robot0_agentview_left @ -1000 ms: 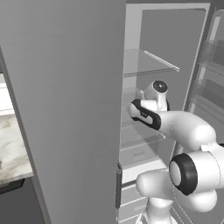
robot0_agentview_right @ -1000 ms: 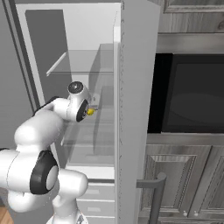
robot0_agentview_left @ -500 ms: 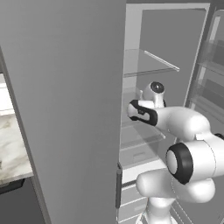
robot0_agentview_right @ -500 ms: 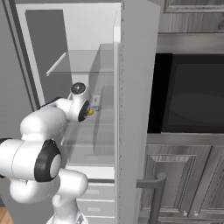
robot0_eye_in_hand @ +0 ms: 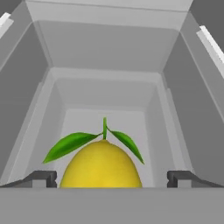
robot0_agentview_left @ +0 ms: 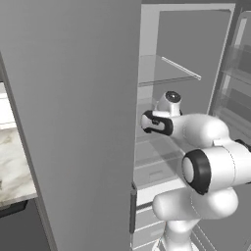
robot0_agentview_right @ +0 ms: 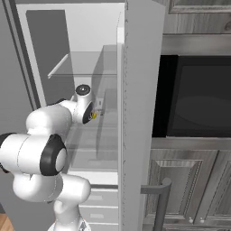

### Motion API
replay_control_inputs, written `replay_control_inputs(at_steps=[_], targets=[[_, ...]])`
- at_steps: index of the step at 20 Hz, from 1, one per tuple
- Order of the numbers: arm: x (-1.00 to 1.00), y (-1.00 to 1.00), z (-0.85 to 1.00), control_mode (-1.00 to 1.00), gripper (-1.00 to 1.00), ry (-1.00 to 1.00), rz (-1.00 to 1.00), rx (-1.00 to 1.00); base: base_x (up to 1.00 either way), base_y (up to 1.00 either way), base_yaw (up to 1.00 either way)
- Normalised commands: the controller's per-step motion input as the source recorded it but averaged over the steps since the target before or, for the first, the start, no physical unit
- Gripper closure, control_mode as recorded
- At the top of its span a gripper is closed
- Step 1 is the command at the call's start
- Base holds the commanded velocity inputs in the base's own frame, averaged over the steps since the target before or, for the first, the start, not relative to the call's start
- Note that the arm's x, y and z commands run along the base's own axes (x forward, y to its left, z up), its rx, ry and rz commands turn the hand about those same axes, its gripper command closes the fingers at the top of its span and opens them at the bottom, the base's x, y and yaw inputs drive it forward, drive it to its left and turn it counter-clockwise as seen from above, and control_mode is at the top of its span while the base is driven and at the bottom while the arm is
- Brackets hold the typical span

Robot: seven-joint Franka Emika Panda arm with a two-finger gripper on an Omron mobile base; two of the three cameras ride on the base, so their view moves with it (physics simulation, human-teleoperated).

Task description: Retrieve a lemon from the fridge and place it on the cutting board with the fish.

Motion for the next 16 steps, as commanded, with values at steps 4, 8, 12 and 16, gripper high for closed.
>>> replay_control_inputs(at_steps=[4, 8, 12, 16], targets=[[0.03, 0.03, -0.23, -1.0, 1.0, 0.09, 0.0, 0.0, 0.0, 0.0, 0.0], [0.02, 0.01, -0.17, -1.0, 1.0, 0.02, 0.0, 0.0, 0.0, 0.0, 0.0], [0.0, 0.01, -0.14, -1.0, 1.0, 0.0, 0.0, 0.0, 0.0, 0.0, 0.0], [-0.11, 0.0, -0.01, -1.0, 1.0, -0.15, 0.0, 0.0, 0.0, 0.0, 0.0]])
